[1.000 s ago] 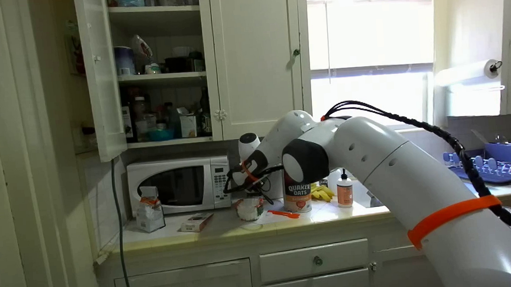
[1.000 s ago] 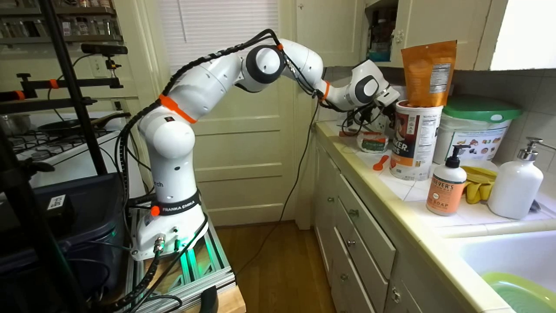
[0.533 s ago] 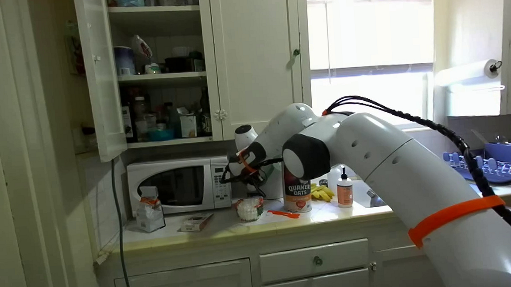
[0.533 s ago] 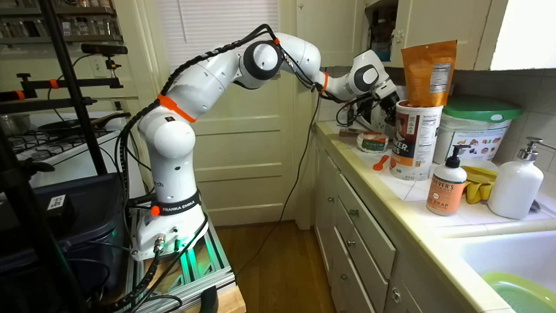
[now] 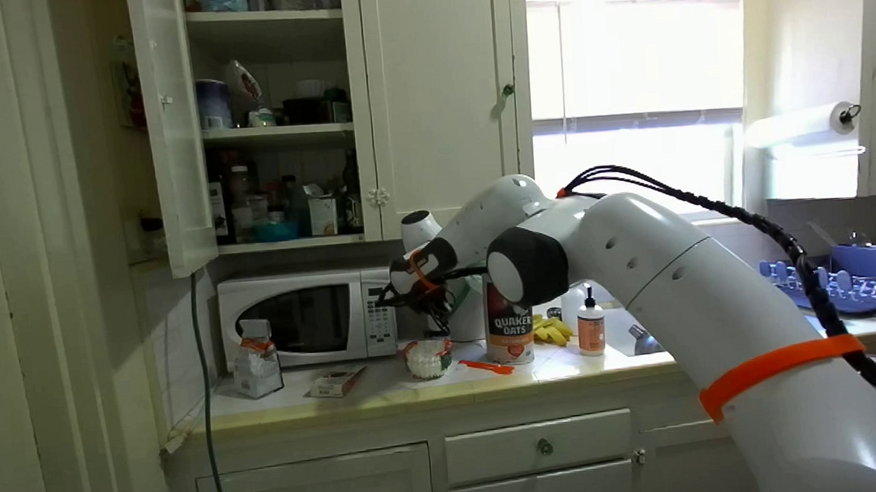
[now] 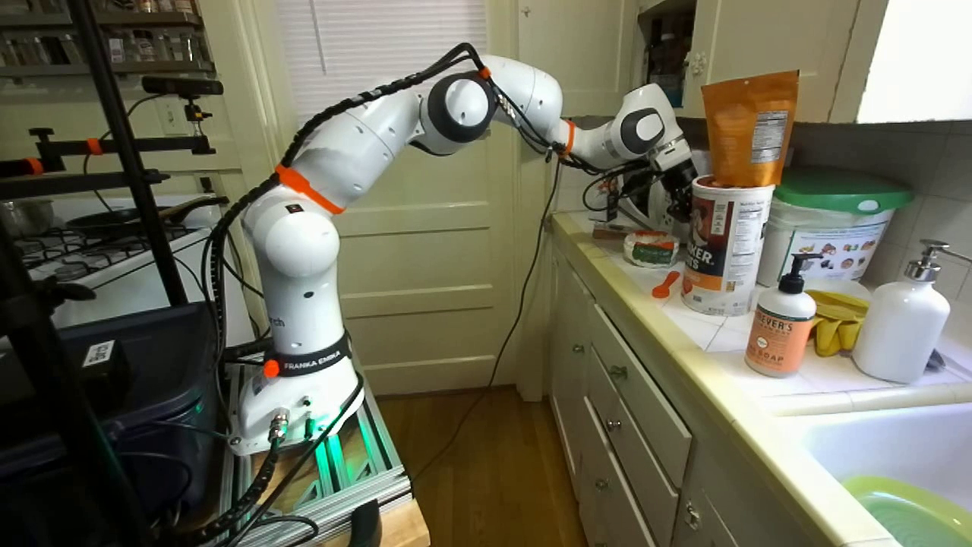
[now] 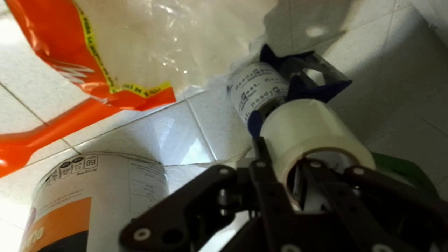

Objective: Move the tape to the back of the counter

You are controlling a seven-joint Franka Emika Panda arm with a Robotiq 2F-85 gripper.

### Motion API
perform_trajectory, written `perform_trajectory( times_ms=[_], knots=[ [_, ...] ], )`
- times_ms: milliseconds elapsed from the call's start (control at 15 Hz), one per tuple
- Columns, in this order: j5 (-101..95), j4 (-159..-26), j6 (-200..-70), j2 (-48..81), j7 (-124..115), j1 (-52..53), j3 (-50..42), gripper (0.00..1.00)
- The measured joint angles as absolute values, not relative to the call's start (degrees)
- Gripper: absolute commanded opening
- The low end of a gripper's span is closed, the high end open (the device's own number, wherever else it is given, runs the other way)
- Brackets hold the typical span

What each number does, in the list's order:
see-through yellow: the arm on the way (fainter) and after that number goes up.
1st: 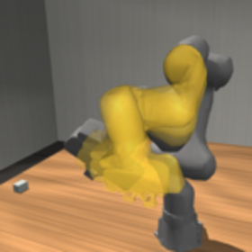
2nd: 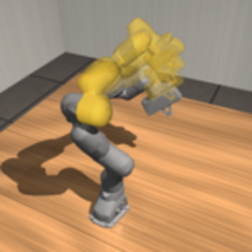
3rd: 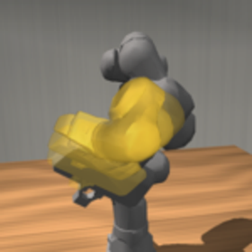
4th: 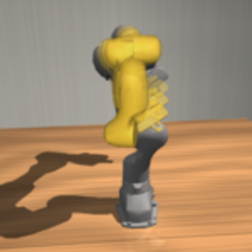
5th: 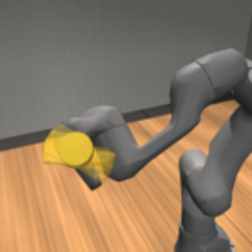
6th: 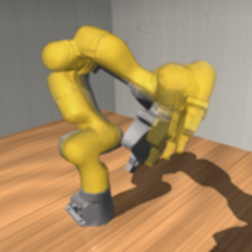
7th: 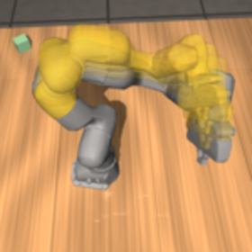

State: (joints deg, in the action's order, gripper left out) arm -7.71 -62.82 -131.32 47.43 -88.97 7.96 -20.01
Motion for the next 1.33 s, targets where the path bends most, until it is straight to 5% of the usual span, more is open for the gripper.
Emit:
perform_trajectory(
  times_ms=[400,467,533,1000,1333],
  knots=[
    [-7.70,-61.89,-131.32,47.69,-88.98,5.56,-17.54,0.04],
    [-7.70,-61.72,-131.32,47.72,-88.98,5.30,-17.36,0.28],
    [-7.69,-61.58,-131.32,47.73,-88.98,5.02,-17.10,0.41],
    [-7.39,-61.37,-130.70,47.93,-88.97,2.85,-14.49,0.93],
    [-7.39,-61.21,-130.70,48.06,-88.95,2.27,-13.67,1.00]
  ],
)
